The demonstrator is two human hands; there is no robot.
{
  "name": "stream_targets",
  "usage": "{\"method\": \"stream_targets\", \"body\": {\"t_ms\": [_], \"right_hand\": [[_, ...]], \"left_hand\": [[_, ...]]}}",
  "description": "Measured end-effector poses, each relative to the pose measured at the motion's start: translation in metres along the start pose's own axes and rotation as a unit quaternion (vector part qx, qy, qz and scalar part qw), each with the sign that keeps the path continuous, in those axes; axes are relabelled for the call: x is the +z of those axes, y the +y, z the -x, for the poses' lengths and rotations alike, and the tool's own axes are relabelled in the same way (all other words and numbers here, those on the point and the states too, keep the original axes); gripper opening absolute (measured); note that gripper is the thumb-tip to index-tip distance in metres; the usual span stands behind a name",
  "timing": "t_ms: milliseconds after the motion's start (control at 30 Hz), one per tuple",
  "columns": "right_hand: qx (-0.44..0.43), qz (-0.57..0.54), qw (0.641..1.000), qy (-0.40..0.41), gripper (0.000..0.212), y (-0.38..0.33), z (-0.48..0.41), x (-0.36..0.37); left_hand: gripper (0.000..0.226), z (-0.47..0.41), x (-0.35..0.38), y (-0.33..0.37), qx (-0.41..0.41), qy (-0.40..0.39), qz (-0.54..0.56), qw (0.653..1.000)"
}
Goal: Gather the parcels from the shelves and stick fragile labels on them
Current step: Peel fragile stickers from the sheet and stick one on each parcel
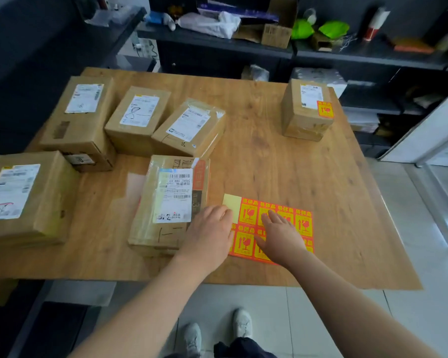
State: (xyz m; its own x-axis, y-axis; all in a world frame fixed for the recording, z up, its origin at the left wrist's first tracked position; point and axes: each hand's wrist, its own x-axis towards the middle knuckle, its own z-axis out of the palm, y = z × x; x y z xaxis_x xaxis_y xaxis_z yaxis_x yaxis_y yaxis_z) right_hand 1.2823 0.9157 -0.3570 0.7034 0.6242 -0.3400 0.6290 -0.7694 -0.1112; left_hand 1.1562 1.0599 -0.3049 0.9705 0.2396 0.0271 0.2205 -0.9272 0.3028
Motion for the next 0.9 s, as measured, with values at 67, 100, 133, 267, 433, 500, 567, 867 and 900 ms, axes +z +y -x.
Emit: {"method": "stream_targets", "body": {"t_ms": [67, 100, 133, 267, 433, 500, 567, 867, 900], "right_hand": [[-0.002, -0.002, 1.000, -0.029, 0.072, 0.018, -0.001, 0.009], [-0.004, -0.007, 0.999, -0.042, 0.075, 0.026, -0.001, 0.012], [-0.006, -0.012, 0.999, -0.049, 0.076, 0.033, -0.001, 0.015], [-0.030, -0.026, 0.998, -0.038, 0.077, 0.057, 0.002, 0.020], [-0.055, -0.006, 0.998, -0.018, 0.074, 0.067, -0.003, 0.017], [-0.064, 0.009, 0.998, -0.007, 0.075, 0.067, -0.008, 0.016], [-0.074, 0.016, 0.997, -0.002, 0.076, 0.068, -0.012, 0.014], [-0.152, -0.206, 0.963, 0.078, 0.031, 0.057, -0.021, 0.008], [-0.158, -0.232, 0.956, 0.086, 0.028, 0.054, -0.020, 0.009]], "left_hand": [[0.048, -0.016, 0.018, 0.013, -0.047, -0.064, 0.004, 0.997], [0.052, -0.022, 0.027, 0.018, -0.085, -0.094, 0.010, 0.992], [0.057, -0.026, 0.036, 0.022, -0.126, -0.121, 0.019, 0.984], [0.077, -0.040, 0.063, 0.029, -0.267, -0.177, 0.045, 0.946], [0.071, -0.059, 0.078, 0.037, -0.346, -0.111, 0.104, 0.926], [0.061, -0.064, 0.080, 0.038, -0.380, -0.094, 0.150, 0.908], [0.046, -0.067, 0.083, 0.038, -0.402, -0.083, 0.196, 0.891], [0.022, -0.048, 0.087, 0.041, -0.433, -0.022, 0.477, 0.765], [0.021, -0.047, 0.087, 0.045, -0.434, -0.015, 0.497, 0.752]]}}
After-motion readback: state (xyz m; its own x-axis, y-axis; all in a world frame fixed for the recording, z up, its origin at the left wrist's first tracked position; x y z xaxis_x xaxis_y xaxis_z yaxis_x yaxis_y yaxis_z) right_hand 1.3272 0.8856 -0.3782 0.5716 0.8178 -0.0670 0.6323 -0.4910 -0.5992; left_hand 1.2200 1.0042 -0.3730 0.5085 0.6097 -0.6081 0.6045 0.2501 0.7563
